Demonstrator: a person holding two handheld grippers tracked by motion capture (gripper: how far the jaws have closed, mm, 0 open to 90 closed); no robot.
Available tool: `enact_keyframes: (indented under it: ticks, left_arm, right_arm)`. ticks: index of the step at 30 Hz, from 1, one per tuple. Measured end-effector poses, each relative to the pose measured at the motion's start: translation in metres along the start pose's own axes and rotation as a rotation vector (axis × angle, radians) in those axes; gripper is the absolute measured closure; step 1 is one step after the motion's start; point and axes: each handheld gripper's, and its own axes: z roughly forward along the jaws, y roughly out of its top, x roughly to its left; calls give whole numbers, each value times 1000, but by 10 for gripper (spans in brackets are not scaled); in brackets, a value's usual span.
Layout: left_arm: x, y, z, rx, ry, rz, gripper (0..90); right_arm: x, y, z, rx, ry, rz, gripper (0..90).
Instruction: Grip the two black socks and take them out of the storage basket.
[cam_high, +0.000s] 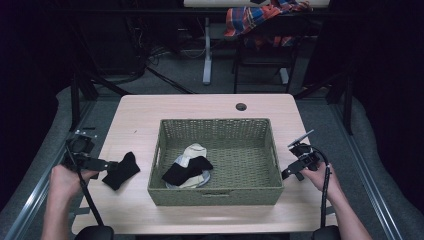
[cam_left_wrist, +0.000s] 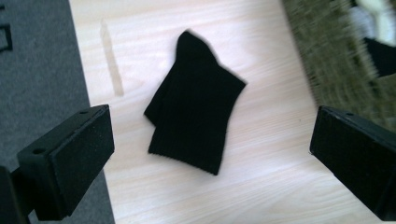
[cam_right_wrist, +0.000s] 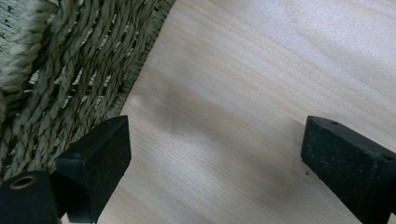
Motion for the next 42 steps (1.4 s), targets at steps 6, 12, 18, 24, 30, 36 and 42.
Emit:
enact_keyframes:
  ticks: [6,12,18,24,30,36,42]
  left_arm:
    - [-23,15,-12,-21,5,77,0]
    - [-45,28,-21,-43,-3,150,0]
    - [-73,44,-23,-68,-36,233,0]
    - [-98,57,-15,-51,-62,318,0]
    - [-119,67,-6,-34,-80,377,0]
    - [-135,74,5,-14,-103,417,0]
    - [-154,80,24,29,-123,466,1]
  right_arm:
    - [0,-1,-1,1,-1,1,85]
    - [-1,-1,-1,-5,-3,6,85]
    - [0,-3,0,-20,-1,22,86]
    - [-1,-1,-2,2,1,6,86]
    - [-2,-1,-1,-1,4,4,88]
    - [-1,0,-1,-7,3,9,88]
    - [-2,-1,-1,-6,5,7,89]
